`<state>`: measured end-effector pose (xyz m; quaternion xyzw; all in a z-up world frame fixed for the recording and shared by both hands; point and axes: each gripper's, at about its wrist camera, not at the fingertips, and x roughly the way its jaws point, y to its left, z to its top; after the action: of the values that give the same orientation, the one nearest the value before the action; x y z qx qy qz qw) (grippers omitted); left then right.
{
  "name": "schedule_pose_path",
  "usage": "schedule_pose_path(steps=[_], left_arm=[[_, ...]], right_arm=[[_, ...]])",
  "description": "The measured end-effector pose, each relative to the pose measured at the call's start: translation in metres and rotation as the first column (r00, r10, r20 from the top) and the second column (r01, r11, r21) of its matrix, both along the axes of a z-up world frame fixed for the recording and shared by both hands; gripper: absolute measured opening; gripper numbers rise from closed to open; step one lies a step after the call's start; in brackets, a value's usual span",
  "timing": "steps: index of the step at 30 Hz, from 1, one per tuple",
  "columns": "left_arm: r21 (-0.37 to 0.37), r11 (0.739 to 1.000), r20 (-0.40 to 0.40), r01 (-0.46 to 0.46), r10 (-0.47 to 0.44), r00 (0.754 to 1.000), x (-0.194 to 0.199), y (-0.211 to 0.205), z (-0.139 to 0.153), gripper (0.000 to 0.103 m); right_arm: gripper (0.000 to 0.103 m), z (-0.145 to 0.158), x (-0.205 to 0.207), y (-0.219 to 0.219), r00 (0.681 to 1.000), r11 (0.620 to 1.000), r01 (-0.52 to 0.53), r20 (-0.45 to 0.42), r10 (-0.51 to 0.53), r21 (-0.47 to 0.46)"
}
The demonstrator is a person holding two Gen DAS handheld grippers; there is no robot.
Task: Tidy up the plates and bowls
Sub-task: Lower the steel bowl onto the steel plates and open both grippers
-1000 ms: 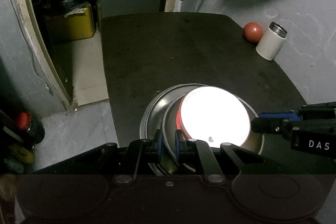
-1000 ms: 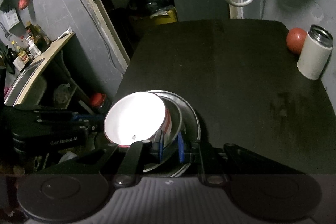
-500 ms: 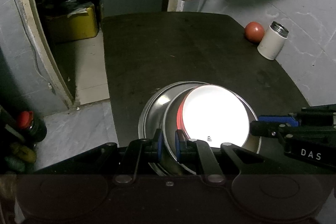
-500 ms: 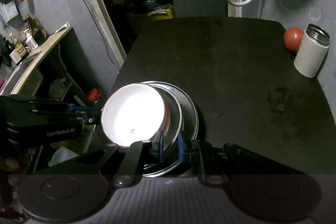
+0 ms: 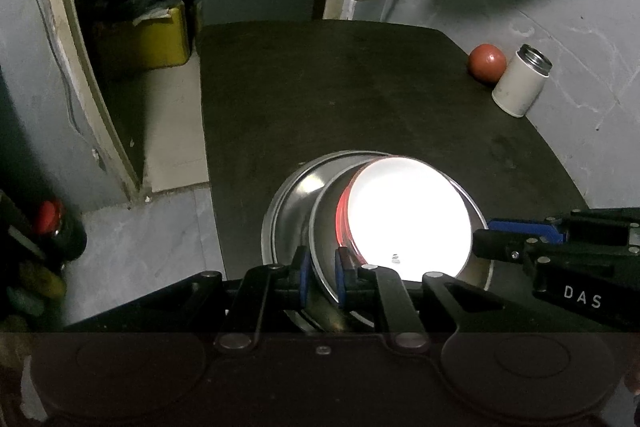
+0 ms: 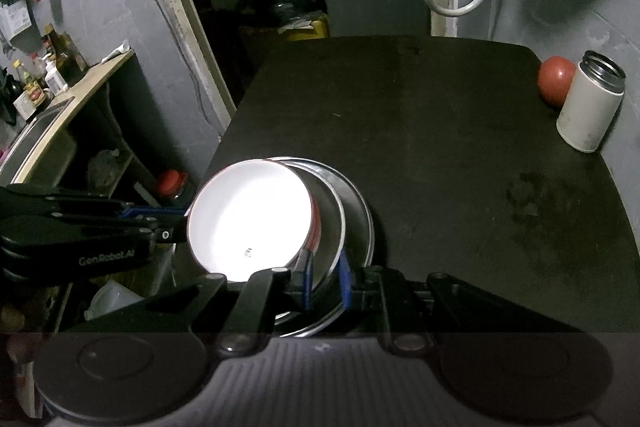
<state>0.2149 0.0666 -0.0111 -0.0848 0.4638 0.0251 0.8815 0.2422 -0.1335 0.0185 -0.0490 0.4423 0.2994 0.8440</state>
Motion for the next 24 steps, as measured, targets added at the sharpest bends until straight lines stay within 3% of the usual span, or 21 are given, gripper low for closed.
schedule_pose_path(steps=[6,11,13,15,24], left_arm=[[-0.004,1.0,-0.009,-0.026,0.026,1.0,-0.007,0.001,0.001,0.033],[0.01,0.998,0.006,-0.057,0.057,0.998,-0.017,-0.001,0.006,0.048],[0.016,0.997,0.019,-0.073,0.073,0.997,-0.022,-0.003,0.009,0.058],[0.015,0.996,0.036,-0.088,0.088,0.996,-0.029,-0.005,0.012,0.067],[0.052,0.983,0.105,-0.174,0.168,0.98,-0.063,-0.021,0.033,0.089]], right_arm=[[0.022,-0.003,-0.003,-0.001,1.0,1.0,0.019,-0.012,-0.019,0.0],[0.044,-0.004,-0.008,-0.007,0.999,0.999,0.037,-0.018,-0.036,0.012],[0.052,-0.003,-0.012,-0.01,0.999,0.999,0.035,-0.015,-0.034,0.024],[0.055,-0.002,-0.014,-0.012,1.0,0.999,0.026,-0.011,-0.026,0.031],[0.069,0.013,-0.033,-0.025,0.999,0.997,-0.009,0.054,0.005,0.08]])
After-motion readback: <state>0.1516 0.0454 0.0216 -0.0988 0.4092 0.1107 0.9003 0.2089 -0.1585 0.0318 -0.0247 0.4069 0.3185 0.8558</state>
